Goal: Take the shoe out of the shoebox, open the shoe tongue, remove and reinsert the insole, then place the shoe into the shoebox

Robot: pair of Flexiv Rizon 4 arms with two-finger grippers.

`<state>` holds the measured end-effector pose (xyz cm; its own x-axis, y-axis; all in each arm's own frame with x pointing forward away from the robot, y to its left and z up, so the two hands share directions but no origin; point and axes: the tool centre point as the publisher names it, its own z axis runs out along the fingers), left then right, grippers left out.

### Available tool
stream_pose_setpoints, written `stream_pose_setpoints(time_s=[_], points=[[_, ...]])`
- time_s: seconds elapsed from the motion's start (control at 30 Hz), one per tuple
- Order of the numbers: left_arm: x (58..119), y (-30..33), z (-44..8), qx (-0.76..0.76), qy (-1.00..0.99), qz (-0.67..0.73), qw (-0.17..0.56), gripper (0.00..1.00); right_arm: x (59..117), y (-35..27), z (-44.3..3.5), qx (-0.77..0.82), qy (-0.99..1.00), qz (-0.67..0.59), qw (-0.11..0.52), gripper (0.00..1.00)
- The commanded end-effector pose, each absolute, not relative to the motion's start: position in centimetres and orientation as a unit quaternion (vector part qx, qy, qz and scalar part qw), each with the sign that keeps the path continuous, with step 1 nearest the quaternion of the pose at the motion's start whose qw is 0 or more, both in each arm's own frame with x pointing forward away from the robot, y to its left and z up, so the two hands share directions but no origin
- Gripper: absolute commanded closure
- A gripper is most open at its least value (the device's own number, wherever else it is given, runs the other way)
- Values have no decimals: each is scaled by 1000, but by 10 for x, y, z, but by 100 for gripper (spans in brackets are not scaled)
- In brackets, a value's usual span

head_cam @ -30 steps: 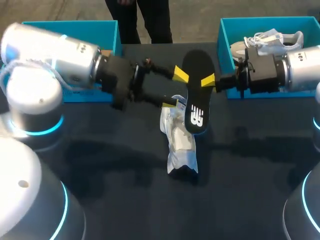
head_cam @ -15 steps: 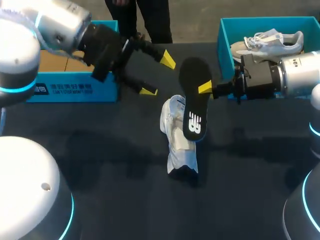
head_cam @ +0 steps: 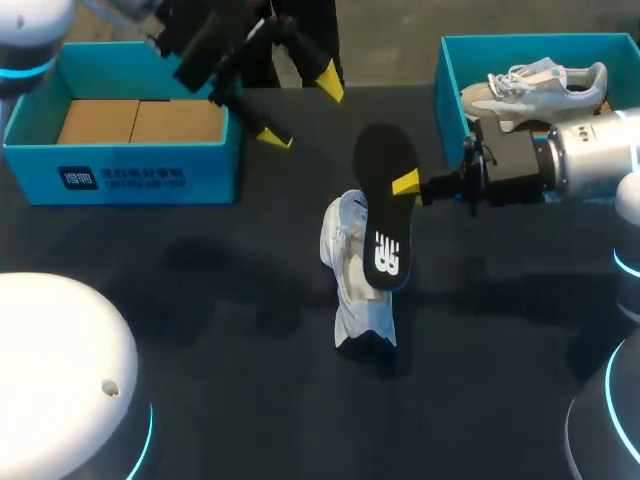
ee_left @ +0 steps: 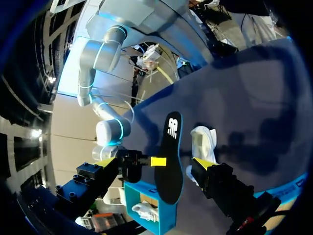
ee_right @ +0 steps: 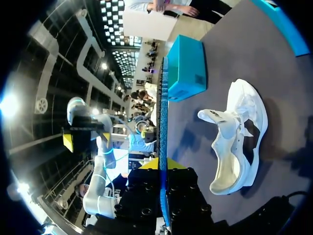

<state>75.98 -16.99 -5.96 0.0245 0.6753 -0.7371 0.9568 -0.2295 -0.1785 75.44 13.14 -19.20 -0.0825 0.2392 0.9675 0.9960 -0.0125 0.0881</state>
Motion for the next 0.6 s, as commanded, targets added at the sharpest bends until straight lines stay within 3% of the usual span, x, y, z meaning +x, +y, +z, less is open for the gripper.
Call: stream_pose_setpoints(time_s=[0.03, 0.6], points=[[770, -176, -47, 736, 610, -278, 91, 0, 759, 135, -194, -539, -575, -457, 411, 100], [797, -185, -23, 744, 645, -166, 45, 0, 770, 148, -199, -537, -580, -449, 417, 100]])
